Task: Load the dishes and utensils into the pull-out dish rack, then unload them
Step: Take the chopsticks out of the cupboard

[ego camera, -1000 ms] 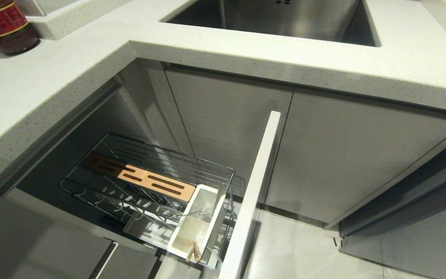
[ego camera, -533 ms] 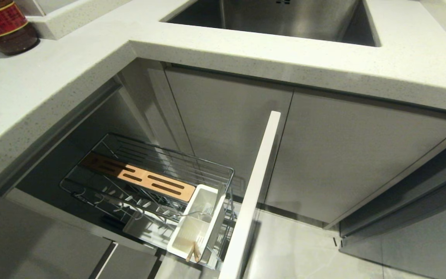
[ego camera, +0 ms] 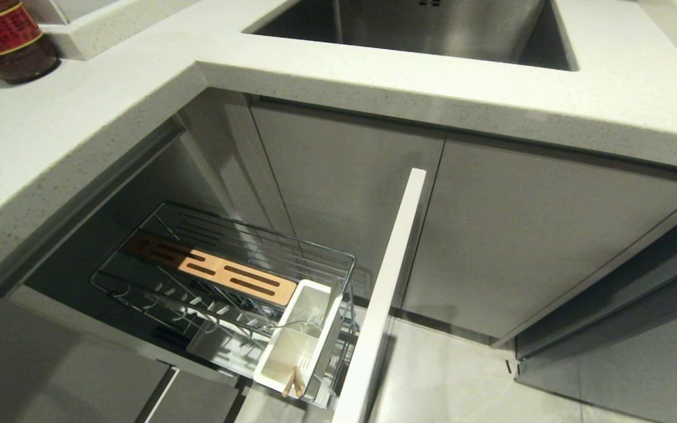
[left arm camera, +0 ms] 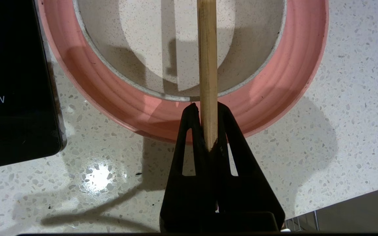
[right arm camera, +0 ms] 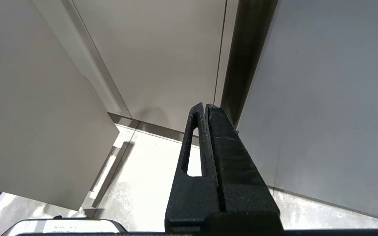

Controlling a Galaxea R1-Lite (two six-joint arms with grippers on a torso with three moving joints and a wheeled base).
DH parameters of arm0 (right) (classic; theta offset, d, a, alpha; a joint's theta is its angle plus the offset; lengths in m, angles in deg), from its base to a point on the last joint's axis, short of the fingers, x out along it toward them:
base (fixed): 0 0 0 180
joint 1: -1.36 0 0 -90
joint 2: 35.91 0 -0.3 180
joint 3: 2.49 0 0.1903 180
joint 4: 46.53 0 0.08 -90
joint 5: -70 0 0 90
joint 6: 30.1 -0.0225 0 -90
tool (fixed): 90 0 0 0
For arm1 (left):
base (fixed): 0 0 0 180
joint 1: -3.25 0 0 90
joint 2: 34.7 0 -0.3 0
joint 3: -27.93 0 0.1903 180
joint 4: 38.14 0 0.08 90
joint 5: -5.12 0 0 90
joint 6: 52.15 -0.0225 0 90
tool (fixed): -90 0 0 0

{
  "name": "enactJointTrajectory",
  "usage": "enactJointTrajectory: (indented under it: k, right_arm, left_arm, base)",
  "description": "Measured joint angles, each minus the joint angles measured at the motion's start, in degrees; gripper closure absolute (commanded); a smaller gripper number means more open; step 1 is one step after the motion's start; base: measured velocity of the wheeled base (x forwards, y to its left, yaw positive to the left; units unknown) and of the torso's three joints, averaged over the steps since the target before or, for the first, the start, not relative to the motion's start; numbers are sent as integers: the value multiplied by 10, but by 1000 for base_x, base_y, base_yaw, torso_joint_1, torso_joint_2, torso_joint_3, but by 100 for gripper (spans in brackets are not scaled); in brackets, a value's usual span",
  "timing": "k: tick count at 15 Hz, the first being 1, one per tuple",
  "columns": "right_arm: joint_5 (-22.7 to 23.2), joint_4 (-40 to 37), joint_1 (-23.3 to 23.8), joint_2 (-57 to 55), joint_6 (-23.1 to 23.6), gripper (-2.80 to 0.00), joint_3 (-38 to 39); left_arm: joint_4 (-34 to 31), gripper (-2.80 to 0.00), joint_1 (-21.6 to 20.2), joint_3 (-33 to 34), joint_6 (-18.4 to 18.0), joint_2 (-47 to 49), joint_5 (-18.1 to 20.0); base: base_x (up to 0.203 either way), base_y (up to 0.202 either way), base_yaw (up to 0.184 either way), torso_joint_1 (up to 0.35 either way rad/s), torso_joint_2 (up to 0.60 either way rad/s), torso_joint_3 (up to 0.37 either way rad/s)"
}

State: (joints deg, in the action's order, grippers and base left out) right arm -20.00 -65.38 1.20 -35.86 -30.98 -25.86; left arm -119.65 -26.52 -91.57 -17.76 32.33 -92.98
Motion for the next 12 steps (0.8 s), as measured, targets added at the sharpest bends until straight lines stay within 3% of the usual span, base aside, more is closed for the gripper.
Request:
enactJointTrajectory:
  k: [6, 7, 8, 12]
  right_arm:
    - [0, 0, 0, 0, 0, 0, 0]
    - [0, 0, 0, 0, 0, 0, 0]
    - [0, 0, 0, 0, 0, 0, 0]
    - [0, 0, 0, 0, 0, 0, 0]
  left_arm:
    - [-2, 0, -3, 2, 0, 0, 0]
    - [-2, -13, -3, 2, 0, 1, 0]
    - [-2, -280, -4, 2, 0, 1, 0]
    - [-2, -280, -5, 2, 4, 2, -1]
  base:
    - [0, 0, 0, 0, 0, 0]
    - [0, 0, 0, 0, 0, 0]
    - [0, 0, 0, 0, 0, 0]
    - [0, 0, 0, 0, 0, 0]
